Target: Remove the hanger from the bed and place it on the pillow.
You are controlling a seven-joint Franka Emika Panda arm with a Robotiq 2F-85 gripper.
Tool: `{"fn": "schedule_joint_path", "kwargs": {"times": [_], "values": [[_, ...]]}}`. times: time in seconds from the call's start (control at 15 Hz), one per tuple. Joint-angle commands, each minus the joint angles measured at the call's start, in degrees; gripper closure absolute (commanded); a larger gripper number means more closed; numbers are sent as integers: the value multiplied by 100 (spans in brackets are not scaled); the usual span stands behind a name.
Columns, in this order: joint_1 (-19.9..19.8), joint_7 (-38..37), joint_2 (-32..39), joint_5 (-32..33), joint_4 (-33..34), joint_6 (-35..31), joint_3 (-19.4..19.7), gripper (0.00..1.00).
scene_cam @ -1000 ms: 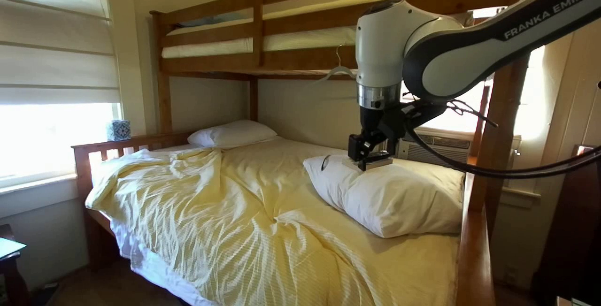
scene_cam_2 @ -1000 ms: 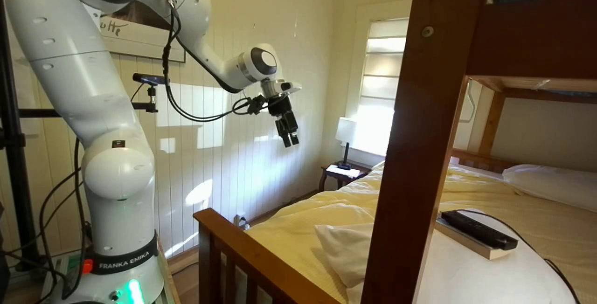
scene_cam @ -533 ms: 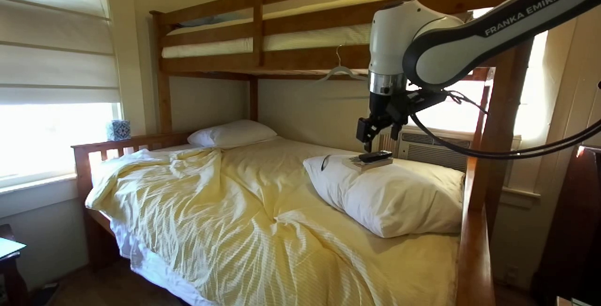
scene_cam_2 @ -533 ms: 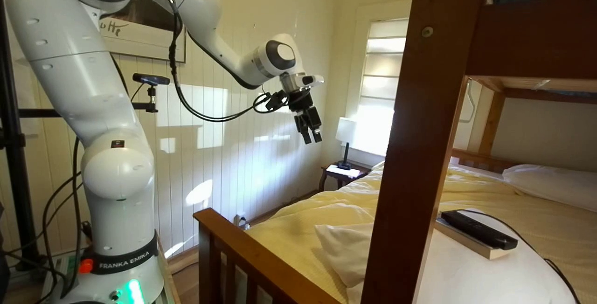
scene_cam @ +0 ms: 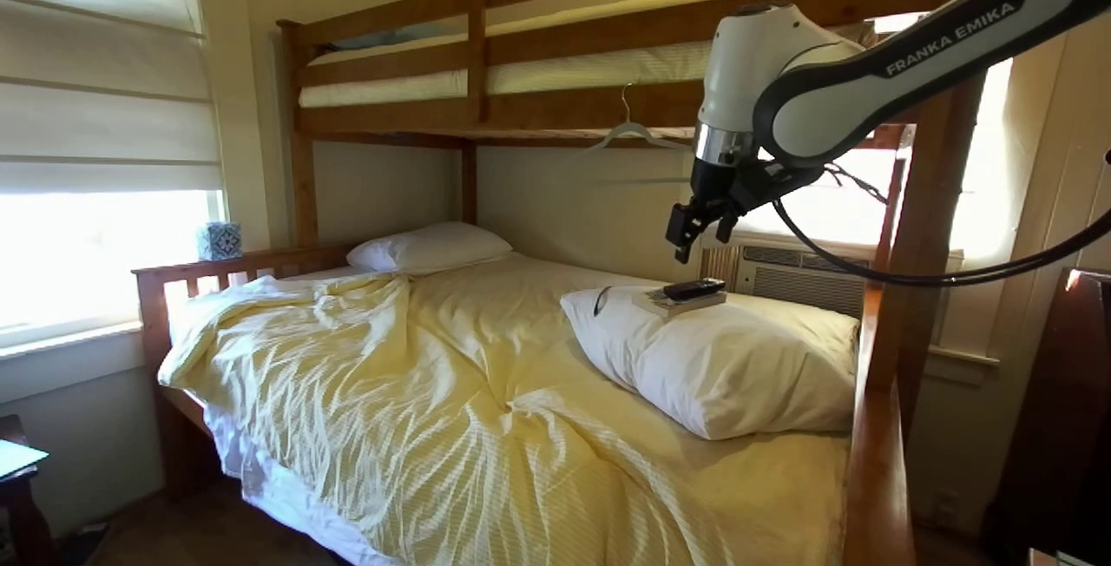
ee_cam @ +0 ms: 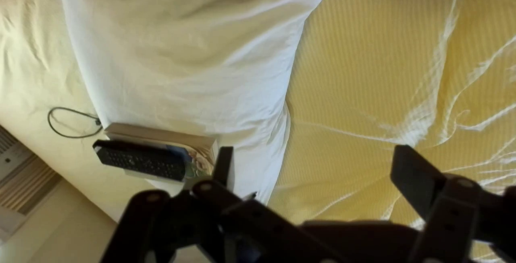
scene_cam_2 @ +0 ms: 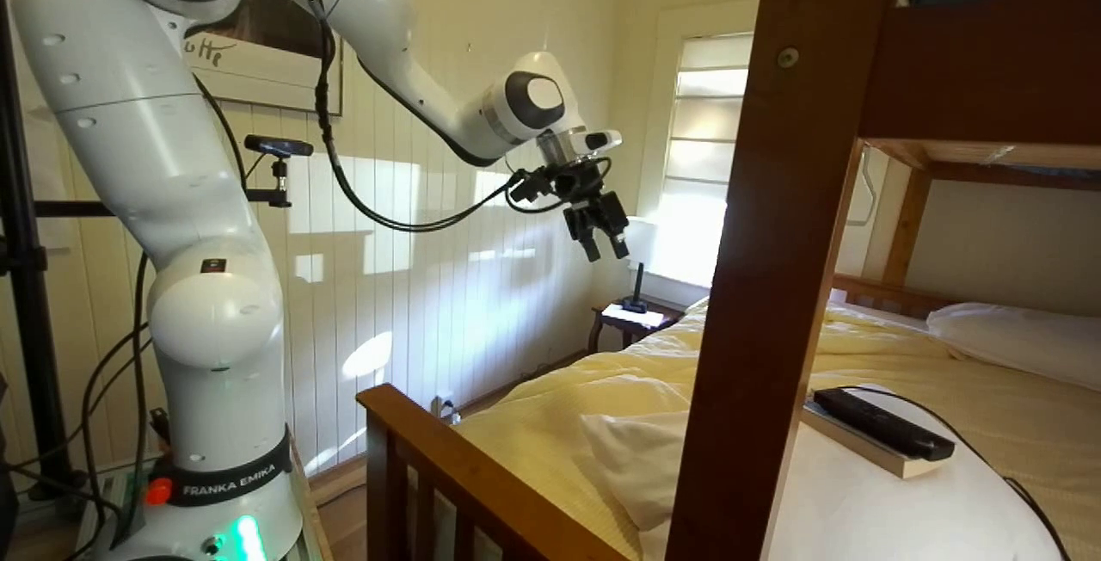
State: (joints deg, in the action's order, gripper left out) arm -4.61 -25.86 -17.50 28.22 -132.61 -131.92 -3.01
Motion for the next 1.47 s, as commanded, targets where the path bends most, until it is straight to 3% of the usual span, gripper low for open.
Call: {"fn": "schedule_joint_path", "kwargs": {"times": [0.0,0.2,0.27,0.33,0.93,1.07,1.4], "values": [[-88,1519,277,-480,250,-891,601,0],[-10,2452,657,-1320,620,-1247,946,0],[-117,2238,835,-1318,808,-1191,889,0],[-176,2207,424,-1115,379,-1190,825,0],[-165,2202,811,-1181,742,-1186,850,0],[-234,2285,1034,-853,901,-1644,869,0],[-223,3912,1740,-1155,1613,-2853,1135,0]]}}
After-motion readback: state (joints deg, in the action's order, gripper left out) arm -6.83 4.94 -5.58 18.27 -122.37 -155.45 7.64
